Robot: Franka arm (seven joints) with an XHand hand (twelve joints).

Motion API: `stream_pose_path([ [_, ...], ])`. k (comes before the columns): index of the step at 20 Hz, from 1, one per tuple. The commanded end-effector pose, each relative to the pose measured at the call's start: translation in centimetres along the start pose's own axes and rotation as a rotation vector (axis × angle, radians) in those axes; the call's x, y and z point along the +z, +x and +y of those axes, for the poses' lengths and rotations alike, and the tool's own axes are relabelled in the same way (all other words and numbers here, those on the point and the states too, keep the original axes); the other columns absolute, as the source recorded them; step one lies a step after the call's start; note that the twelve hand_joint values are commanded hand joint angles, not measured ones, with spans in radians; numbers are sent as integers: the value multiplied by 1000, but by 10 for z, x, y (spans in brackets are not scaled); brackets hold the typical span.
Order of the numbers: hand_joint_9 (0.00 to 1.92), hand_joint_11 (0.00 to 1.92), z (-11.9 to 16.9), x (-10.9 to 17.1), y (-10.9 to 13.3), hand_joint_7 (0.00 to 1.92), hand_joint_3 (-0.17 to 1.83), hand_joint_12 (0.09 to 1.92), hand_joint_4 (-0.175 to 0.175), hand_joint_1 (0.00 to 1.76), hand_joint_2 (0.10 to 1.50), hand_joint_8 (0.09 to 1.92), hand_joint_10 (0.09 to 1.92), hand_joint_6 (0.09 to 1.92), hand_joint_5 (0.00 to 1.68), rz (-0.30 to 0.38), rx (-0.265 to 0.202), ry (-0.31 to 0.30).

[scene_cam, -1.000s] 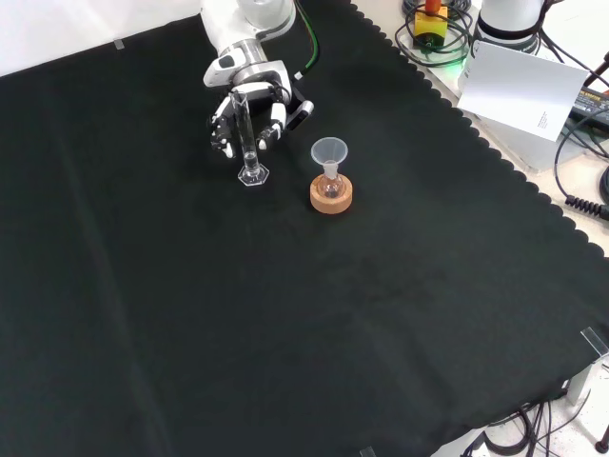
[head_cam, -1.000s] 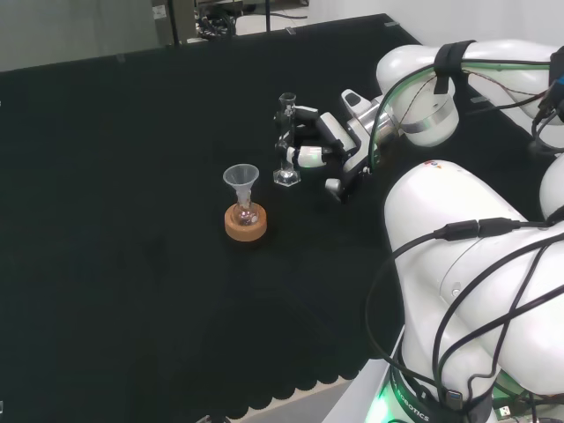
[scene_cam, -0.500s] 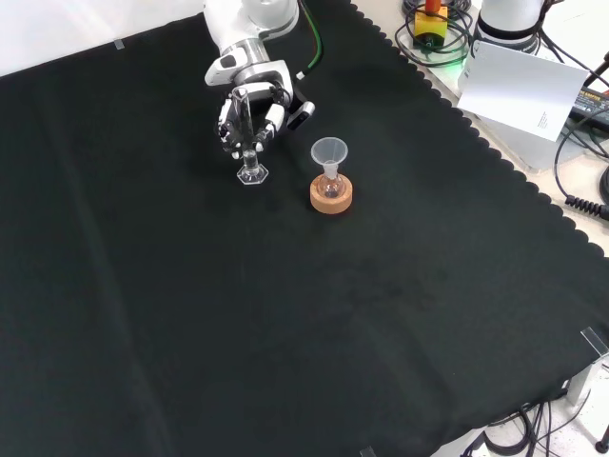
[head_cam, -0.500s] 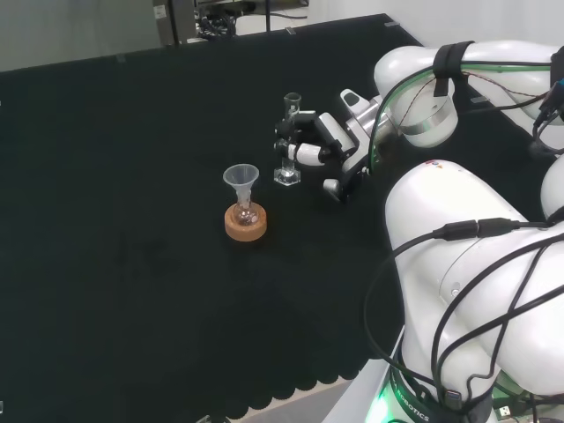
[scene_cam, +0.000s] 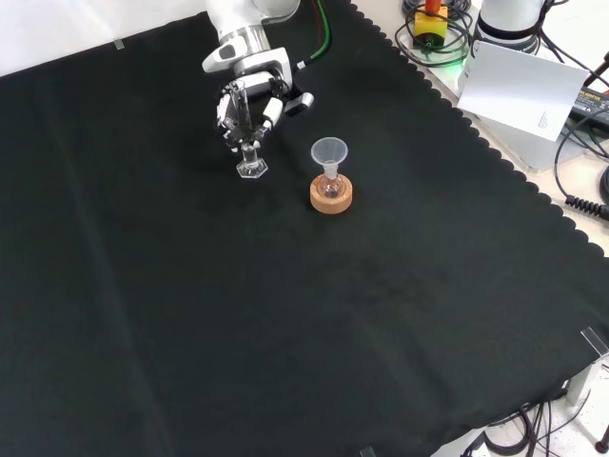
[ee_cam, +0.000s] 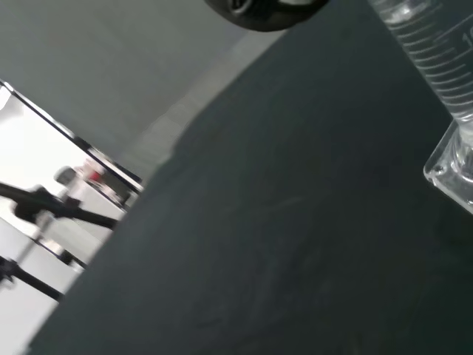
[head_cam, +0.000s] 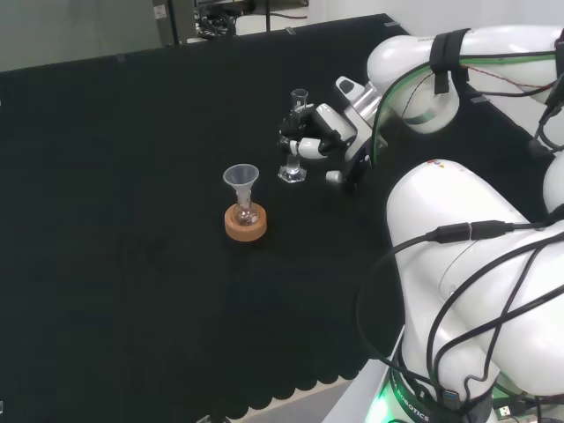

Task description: Pick up the graduated cylinder.

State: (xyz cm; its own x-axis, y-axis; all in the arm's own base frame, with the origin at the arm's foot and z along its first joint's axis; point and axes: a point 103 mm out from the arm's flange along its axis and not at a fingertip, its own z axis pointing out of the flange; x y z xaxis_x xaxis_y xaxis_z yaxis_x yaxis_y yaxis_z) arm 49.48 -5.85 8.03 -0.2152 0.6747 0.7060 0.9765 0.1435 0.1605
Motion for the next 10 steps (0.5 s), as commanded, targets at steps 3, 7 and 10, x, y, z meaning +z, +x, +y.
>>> stream_pose_path([
  [3, 1413, 1250, 0, -32, 23, 1060, -3, 752, -175, 1269, 1084, 900, 100, 913, 1041, -232, -25, 100],
  [7, 1432, 1264, -4, -42, 30, 1074, -3, 742, -175, 1271, 1079, 880, 87, 896, 1053, -278, -23, 115],
  [10, 1443, 1267, -8, -49, 35, 1078, -3, 738, -175, 1271, 1077, 873, 87, 891, 1056, -295, -22, 136],
])
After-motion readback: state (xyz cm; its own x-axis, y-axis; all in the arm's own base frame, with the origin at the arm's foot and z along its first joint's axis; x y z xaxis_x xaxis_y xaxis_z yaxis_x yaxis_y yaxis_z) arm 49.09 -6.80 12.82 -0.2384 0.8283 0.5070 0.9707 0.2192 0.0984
